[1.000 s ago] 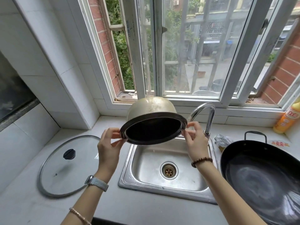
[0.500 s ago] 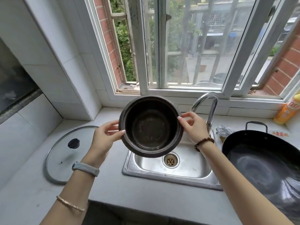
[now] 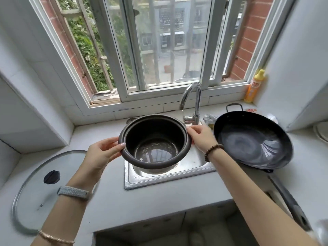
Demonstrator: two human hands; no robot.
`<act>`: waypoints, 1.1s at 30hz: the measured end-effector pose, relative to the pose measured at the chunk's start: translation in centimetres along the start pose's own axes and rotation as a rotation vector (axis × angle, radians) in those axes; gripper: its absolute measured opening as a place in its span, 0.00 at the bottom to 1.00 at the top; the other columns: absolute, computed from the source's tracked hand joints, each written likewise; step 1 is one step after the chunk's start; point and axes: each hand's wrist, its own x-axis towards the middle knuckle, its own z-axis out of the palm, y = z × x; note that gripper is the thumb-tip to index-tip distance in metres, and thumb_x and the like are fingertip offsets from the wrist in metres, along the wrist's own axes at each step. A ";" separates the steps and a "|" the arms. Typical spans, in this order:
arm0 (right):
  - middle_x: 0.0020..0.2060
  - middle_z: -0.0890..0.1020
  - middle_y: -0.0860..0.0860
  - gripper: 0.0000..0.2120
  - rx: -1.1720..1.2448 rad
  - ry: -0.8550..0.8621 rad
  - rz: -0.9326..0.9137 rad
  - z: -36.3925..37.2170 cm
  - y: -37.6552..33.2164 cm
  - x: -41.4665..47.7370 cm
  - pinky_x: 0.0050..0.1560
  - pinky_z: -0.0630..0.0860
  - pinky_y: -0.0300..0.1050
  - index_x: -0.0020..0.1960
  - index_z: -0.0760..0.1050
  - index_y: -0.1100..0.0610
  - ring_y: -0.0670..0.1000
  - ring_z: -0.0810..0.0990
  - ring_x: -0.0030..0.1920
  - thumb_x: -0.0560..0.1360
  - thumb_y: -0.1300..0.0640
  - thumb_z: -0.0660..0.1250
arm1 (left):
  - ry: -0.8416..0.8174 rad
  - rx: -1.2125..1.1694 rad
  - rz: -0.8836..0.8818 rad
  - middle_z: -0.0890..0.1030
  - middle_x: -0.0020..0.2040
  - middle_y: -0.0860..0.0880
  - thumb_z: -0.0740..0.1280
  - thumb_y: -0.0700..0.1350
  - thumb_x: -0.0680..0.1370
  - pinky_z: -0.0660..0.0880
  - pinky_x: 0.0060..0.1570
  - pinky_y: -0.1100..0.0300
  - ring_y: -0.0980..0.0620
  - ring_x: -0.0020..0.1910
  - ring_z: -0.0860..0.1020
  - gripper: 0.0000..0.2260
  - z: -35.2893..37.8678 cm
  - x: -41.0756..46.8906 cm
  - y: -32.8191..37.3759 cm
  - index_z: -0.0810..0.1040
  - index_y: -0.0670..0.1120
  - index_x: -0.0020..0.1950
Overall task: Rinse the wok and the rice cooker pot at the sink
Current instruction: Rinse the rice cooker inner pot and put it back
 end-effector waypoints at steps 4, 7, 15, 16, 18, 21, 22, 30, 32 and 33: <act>0.35 0.83 0.51 0.10 0.019 0.143 0.042 -3.0 0.8 -3.5 0.39 0.80 0.41 0.41 0.81 0.53 0.48 0.80 0.36 0.78 0.55 0.65 | -0.103 -0.004 -0.023 0.85 0.42 0.45 0.70 0.32 0.73 0.81 0.44 0.63 0.54 0.40 0.84 0.10 2.8 -0.1 0.2 0.81 0.39 0.53; 0.37 0.83 0.55 0.10 0.035 0.254 0.090 -6.7 0.9 -6.4 0.42 0.78 0.45 0.42 0.81 0.56 0.50 0.79 0.37 0.79 0.55 0.64 | -0.218 -0.008 -0.048 0.83 0.43 0.44 0.71 0.34 0.70 0.81 0.43 0.65 0.54 0.39 0.83 0.13 6.5 -0.1 0.7 0.80 0.39 0.54; 0.44 0.84 0.63 0.12 0.038 0.590 0.157 -17.2 2.2 -16.1 0.46 0.82 0.46 0.38 0.80 0.55 0.51 0.81 0.40 0.79 0.58 0.64 | -0.545 0.111 -0.030 0.83 0.47 0.42 0.70 0.34 0.74 0.80 0.48 0.63 0.51 0.43 0.82 0.13 18.8 -2.1 0.3 0.78 0.36 0.58; 0.46 0.83 0.65 0.12 0.025 0.629 0.169 -18.3 2.5 -17.5 0.49 0.81 0.50 0.40 0.80 0.61 0.53 0.80 0.40 0.79 0.58 0.64 | -0.588 0.126 -0.027 0.83 0.48 0.41 0.70 0.34 0.74 0.81 0.47 0.63 0.51 0.43 0.82 0.13 20.3 -2.7 0.1 0.78 0.36 0.58; 0.48 0.80 0.69 0.14 0.013 0.705 0.191 -20.4 3.3 -20.2 0.51 0.80 0.52 0.46 0.77 0.71 0.58 0.80 0.40 0.78 0.59 0.63 | -0.660 0.138 -0.035 0.85 0.44 0.45 0.69 0.34 0.75 0.81 0.41 0.65 0.54 0.40 0.83 0.10 23.3 -3.8 -0.4 0.79 0.38 0.56; 0.47 0.79 0.71 0.14 0.038 0.812 0.231 -23.4 4.6 -24.5 0.41 0.78 0.40 0.50 0.76 0.74 0.53 0.76 0.39 0.78 0.61 0.62 | -0.775 0.147 -0.044 0.86 0.39 0.50 0.69 0.36 0.75 0.78 0.37 0.67 0.57 0.38 0.83 0.07 27.7 -6.2 -1.3 0.80 0.41 0.53; 0.45 0.79 0.71 0.14 0.042 0.836 0.249 -24.3 5.1 -25.9 0.40 0.77 0.40 0.51 0.75 0.74 0.53 0.75 0.39 0.78 0.61 0.62 | -0.803 0.157 -0.045 0.85 0.40 0.50 0.69 0.37 0.75 0.79 0.37 0.67 0.55 0.39 0.82 0.08 29.1 -7.1 -1.7 0.80 0.41 0.53; 0.50 0.77 0.72 0.15 0.026 0.958 0.313 -30.7 7.8 -36.0 0.55 0.78 0.59 0.51 0.75 0.73 0.59 0.78 0.39 0.79 0.59 0.61 | -0.951 0.187 -0.021 0.83 0.52 0.38 0.69 0.39 0.77 0.79 0.49 0.57 0.49 0.45 0.80 0.12 37.2 -15.7 -4.3 0.79 0.37 0.60; 0.51 0.75 0.73 0.15 0.033 0.968 0.297 -32.3 8.5 -37.5 0.48 0.80 0.47 0.52 0.73 0.75 0.52 0.74 0.41 0.79 0.60 0.61 | -0.963 0.192 -0.024 0.82 0.55 0.35 0.69 0.39 0.77 0.78 0.53 0.53 0.46 0.48 0.79 0.14 38.8 -17.3 -4.7 0.78 0.36 0.61; 0.51 0.75 0.73 0.15 0.034 0.976 0.290 -33.0 8.8 -38.1 0.46 0.79 0.43 0.51 0.74 0.75 0.51 0.74 0.41 0.79 0.61 0.61 | -0.963 0.195 -0.027 0.81 0.55 0.34 0.68 0.39 0.77 0.79 0.51 0.55 0.46 0.48 0.79 0.15 39.5 -18.0 -4.8 0.78 0.35 0.62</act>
